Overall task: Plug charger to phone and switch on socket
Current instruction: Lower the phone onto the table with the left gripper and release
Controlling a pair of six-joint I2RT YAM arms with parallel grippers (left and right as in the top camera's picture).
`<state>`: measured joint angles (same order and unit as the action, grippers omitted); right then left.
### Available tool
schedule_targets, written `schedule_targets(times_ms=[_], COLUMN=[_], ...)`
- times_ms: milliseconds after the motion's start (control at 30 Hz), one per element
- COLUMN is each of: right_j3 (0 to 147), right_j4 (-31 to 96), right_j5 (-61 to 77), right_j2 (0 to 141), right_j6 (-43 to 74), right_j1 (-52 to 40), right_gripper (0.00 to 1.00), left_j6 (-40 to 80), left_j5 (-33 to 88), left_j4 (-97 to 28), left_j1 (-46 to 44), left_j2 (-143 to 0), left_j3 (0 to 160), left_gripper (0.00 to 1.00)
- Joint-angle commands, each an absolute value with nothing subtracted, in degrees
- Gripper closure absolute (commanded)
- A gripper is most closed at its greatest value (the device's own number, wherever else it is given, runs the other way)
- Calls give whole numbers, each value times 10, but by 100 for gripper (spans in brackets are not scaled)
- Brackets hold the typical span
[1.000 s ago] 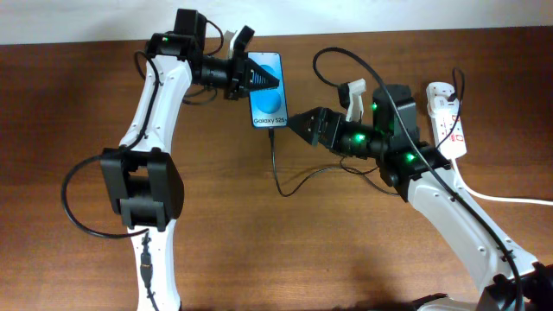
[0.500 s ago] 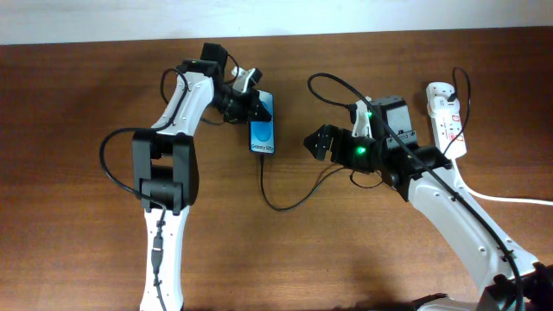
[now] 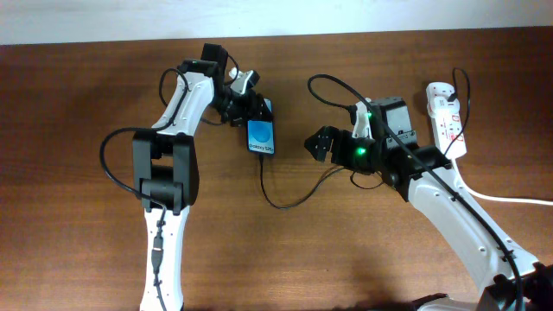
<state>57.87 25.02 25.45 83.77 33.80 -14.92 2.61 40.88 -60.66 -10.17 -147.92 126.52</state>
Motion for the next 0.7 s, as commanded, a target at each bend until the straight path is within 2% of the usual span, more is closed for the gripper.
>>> schedule_targets(times_ms=[0, 200, 433, 467, 500, 600, 667], right_j3=[585, 585, 585, 585, 585, 617, 677], right_j4=[251, 254, 262, 262, 262, 306, 384], right_j5=[247, 247, 243, 244, 244, 241, 210], right_j2=[837, 837, 837, 837, 837, 833, 828], right_j6=[329, 328, 317, 317, 306, 258, 222], right_j1=[-146, -146, -146, -146, -146, -146, -146], right_gripper=[2, 2, 2, 2, 2, 2, 2], left_j6=[19, 19, 19, 22, 53, 68, 53], left_j5=[357, 220, 149, 143, 109, 87, 88], left_j4=[-614, -644, -663, -663, -665, -712, -743], left_j1=[-101, -101, -101, -101, -100, -83, -79], left_j2=[-1493, -1493, -1493, -1493, -1491, -1425, -1359], left_j3=[1267, 1267, 1267, 1267, 1270, 1330, 1374], left_gripper=[44, 40, 39, 22, 0, 0, 0])
